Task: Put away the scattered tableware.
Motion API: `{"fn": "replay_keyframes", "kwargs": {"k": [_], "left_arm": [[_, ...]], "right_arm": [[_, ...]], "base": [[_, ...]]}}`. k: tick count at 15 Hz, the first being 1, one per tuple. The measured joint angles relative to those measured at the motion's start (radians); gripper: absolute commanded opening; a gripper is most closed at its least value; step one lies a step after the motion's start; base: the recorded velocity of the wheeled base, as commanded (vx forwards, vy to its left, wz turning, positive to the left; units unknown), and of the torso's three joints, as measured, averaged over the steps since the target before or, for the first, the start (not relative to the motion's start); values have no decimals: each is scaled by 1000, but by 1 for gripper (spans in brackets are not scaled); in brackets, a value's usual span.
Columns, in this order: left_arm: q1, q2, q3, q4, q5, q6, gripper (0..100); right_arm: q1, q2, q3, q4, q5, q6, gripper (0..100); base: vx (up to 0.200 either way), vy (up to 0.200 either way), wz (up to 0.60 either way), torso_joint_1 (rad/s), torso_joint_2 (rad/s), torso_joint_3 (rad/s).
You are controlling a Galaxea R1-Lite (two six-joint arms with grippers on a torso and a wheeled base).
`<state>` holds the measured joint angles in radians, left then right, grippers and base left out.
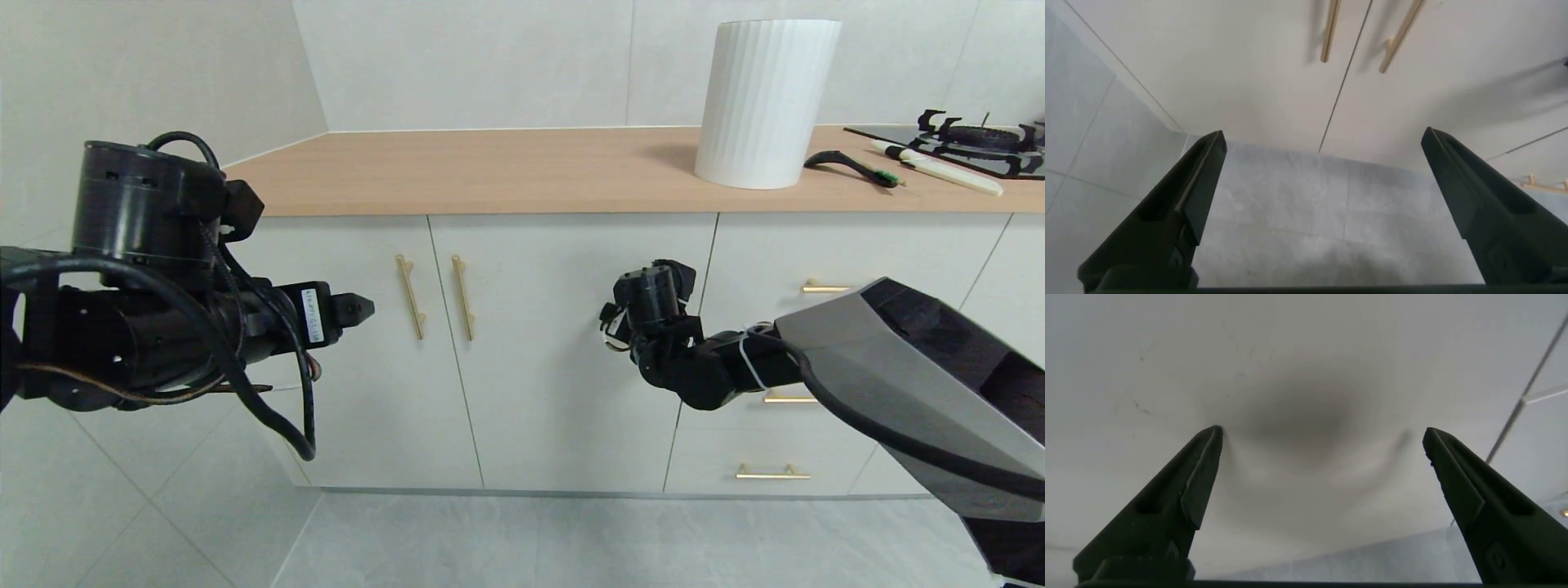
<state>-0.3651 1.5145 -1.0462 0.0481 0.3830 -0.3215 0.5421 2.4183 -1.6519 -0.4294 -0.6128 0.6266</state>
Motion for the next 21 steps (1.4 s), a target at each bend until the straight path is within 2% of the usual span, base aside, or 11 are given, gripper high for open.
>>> {"fn": "replay_keyframes", "kwargs": {"k": [3,6,10,12,15,17,19,21], "left_arm": [[0,-3,-5,-9,-1,0,100],[0,-27,-9,-19,0,0,100],[0,-193,85,-18,0,4,100],[0,-339,174,-15,1,45,100],[0,-593,314,-2,9,158,100],[6,-778,386,36,14,217,100],[46,-959,443,117,15,251,100],[113,-1116,489,178,-1,268,100]], "right_arm": [[-4,-59,54,-4,-36,-3,100],[0,-228,194,-4,-41,-41,100],[-8,-607,507,-3,-41,-174,100],[-36,-849,704,-3,-40,-296,100],[-101,-1225,937,11,-30,-464,100],[-157,-1492,1069,38,-23,-600,100],[-225,-1741,1186,76,-16,-719,100],[-303,-1976,1289,151,-3,-798,100]], "base": [[0,0,0,0,0,0],[0,0,0,0,0,0],[0,0,0,0,0,0],[0,0,0,0,0,0],[0,0,0,0,0,0],[0,0,0,0,0,0],[0,0,0,0,0,0],[0,0,0,0,0,0]]}}
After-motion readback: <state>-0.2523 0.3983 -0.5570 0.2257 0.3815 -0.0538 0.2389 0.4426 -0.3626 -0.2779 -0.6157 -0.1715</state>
